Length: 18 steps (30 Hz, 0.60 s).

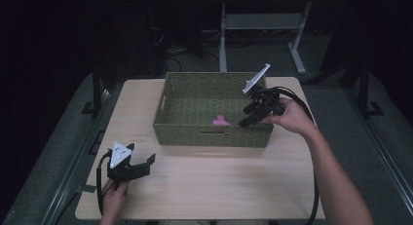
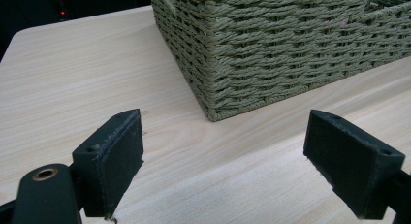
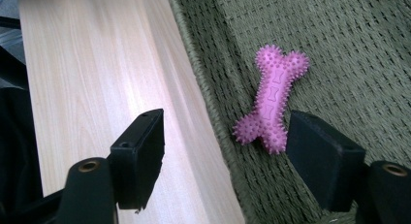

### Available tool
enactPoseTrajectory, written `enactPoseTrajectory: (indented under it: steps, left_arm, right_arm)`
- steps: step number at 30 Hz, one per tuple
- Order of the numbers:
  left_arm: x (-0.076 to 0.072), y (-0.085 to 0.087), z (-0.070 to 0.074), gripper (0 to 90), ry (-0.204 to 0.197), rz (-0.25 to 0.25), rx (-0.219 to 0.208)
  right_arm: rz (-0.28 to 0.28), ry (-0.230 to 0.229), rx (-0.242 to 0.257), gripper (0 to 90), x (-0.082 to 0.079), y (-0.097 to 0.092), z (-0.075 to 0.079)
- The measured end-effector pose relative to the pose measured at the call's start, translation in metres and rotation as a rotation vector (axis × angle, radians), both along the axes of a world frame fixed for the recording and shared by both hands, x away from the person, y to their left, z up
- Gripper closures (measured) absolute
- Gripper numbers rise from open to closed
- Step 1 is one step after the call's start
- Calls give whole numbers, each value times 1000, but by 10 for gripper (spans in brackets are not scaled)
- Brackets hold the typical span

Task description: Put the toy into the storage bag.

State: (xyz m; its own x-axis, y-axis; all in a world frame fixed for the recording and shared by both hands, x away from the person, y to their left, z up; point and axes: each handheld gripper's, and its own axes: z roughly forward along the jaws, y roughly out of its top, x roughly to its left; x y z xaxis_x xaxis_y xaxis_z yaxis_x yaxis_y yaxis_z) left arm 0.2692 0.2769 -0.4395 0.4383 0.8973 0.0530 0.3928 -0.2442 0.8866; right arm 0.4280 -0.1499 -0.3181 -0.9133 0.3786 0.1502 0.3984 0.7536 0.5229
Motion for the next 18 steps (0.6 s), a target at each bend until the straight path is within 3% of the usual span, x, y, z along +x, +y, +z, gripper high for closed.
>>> enactPoseTrajectory:
  steps: [18]
  left_arm:
    - [-1, -1, 0, 138, -4, -6, -6]
  right_arm:
    - [-6, -38, 23, 233, -24, -6, 5]
